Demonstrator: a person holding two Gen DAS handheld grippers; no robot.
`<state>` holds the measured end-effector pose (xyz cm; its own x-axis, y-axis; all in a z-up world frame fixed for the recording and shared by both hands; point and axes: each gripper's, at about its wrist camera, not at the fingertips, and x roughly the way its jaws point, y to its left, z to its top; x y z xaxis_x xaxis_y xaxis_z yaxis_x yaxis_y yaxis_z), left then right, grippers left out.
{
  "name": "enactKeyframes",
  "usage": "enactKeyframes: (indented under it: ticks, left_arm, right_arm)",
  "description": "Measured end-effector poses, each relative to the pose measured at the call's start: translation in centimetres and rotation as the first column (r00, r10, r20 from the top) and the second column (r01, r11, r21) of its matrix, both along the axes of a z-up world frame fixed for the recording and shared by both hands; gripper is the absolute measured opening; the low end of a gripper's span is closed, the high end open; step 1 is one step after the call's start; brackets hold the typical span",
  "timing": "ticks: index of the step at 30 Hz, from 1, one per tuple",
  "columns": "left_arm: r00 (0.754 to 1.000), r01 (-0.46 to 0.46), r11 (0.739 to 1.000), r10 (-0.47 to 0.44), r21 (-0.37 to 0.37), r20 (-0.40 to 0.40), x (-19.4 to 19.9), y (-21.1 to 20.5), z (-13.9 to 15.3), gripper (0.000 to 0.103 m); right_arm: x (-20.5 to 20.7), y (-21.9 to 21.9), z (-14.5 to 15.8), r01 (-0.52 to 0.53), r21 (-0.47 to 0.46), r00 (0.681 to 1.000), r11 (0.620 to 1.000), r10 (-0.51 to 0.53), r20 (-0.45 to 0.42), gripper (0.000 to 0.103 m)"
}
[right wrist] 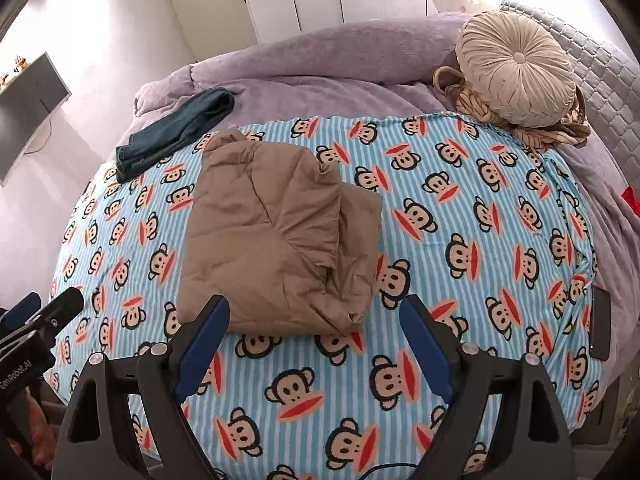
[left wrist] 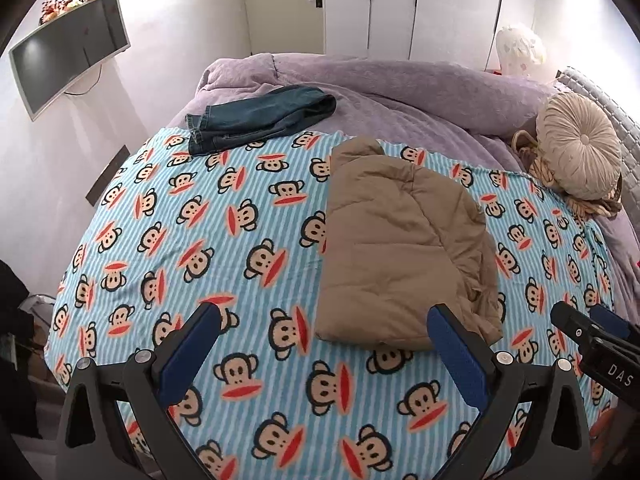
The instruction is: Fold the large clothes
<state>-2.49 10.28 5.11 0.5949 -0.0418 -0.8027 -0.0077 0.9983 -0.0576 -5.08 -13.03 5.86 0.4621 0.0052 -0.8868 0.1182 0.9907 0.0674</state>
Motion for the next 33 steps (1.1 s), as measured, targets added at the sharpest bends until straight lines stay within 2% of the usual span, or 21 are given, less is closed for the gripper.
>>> enactKeyframes:
  ticks: [33]
  left_arm:
    - [1.0,-0.006,1.0,0.006,0.009,0.004,-0.11,-0.22,0.11,0.103]
  right_arm:
    - [0.88,0.16,0.42,-0.016,-0.013,1.0,1.0,0.016,0.002,0.089]
